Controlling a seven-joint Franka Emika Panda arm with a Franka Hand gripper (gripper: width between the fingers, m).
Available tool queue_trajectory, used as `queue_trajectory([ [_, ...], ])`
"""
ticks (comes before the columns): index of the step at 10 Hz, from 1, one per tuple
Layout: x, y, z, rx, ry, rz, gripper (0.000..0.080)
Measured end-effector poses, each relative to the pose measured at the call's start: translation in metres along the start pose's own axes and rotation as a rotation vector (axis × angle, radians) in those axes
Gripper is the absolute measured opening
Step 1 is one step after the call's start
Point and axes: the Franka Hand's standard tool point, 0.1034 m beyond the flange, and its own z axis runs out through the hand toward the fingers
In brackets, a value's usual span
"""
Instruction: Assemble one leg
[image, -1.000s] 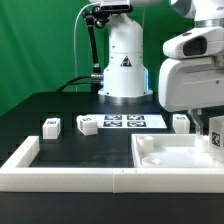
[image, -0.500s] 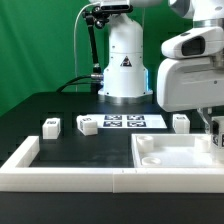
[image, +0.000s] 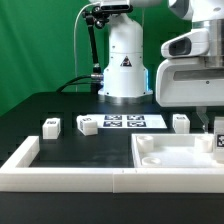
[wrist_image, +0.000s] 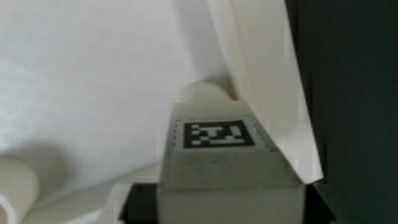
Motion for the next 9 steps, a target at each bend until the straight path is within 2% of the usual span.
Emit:
queue_trajectory([
  [6, -0.0029, -0.0026, 0.0005, -0.003, 0.002, 0.636, 0.0294],
  [9, -0.0026, -0.002, 0.0009, 0.01, -0.009, 0.73, 0.0294],
])
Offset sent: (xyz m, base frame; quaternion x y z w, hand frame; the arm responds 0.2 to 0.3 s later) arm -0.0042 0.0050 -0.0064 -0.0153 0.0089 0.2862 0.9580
